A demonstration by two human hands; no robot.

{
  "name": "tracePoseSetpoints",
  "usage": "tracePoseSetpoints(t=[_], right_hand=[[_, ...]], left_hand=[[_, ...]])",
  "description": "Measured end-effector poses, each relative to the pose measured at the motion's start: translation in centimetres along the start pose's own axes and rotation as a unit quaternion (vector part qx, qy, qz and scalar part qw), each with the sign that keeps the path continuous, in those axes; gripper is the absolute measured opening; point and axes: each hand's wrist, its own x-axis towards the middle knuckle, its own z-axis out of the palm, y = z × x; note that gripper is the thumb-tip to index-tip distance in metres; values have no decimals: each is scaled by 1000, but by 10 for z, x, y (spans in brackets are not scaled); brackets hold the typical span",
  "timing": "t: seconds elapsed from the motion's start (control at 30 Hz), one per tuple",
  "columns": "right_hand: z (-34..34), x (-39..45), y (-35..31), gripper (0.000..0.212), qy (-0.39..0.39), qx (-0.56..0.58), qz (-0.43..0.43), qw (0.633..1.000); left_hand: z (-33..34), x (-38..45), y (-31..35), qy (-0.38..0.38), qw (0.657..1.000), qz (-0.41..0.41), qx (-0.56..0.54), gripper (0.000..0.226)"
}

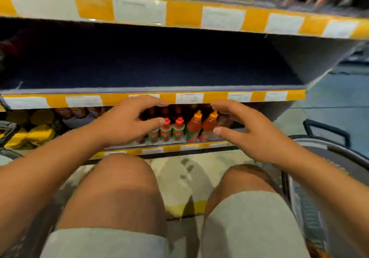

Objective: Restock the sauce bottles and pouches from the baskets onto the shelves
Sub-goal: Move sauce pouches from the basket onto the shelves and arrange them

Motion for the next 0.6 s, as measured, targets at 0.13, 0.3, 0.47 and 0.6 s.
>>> tracePoseSetpoints(t=[0.13,0.3,0.47,0.6], right_hand=[[-58,-111,29,56,103,30,69,992],[-94,-242,72,55,199,16,143,969],[-103,-339,131,57,214,8,266,940],[-95,-379,181,56,185,9,346,920]], left_hand=[[1,15,102,-22,993,114,5,47],[53,31,216,-90,968,235,0,48],[136,44,299,-175,933,314,20,50],[208,50,343,-249,905,339,55,51]])
